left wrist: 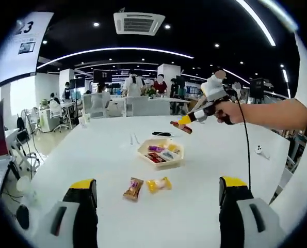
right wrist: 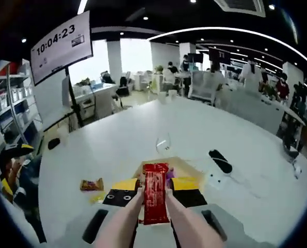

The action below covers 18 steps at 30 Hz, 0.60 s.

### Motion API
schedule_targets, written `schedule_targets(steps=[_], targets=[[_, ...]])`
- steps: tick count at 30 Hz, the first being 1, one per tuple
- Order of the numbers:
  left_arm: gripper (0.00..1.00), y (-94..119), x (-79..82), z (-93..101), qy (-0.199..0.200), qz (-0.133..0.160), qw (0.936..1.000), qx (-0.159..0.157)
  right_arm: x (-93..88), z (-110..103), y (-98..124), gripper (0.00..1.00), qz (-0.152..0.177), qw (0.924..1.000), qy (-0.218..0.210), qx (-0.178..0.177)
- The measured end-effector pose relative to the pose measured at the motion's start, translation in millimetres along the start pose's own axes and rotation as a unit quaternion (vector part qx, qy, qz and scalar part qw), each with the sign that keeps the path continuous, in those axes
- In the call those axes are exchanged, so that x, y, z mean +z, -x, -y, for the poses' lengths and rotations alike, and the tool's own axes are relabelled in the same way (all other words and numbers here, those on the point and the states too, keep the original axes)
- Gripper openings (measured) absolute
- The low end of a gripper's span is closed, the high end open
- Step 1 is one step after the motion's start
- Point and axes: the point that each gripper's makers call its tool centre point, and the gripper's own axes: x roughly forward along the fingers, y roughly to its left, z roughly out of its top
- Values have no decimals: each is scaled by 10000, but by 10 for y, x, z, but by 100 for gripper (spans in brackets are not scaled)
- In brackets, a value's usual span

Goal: Place the target food into the container with the food tongs after gripping and lifting it, then release it inside without dropping or visibly crushing the food.

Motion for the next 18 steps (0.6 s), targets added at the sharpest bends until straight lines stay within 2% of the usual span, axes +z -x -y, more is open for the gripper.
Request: schedule_targets(steps=[4, 7, 8, 16, 17, 18], targets=[[99, -17, 14, -12, 45, 31, 10000, 14, 110, 14, -120, 22, 32, 10000, 36, 47], [99, -21, 12, -14, 43, 20, 10000, 17, 120, 11, -133, 22, 26, 10000, 45, 56], [99, -36, -6, -74, 37, -32, 10000, 35, 169, -56, -212, 22, -28, 9999, 108, 98], [99, -74, -16, -195, 81, -76, 9999, 92, 218, 28, -351, 24, 36, 9999, 129, 56], [99, -76, -14, -204, 90, -79, 9999, 96, 210, 44, -388, 25, 49, 9999, -19, 96], [99, -76, -13, -213, 90, -81, 9999, 108, 164, 27, -399, 25, -80, 9996, -207, 171]])
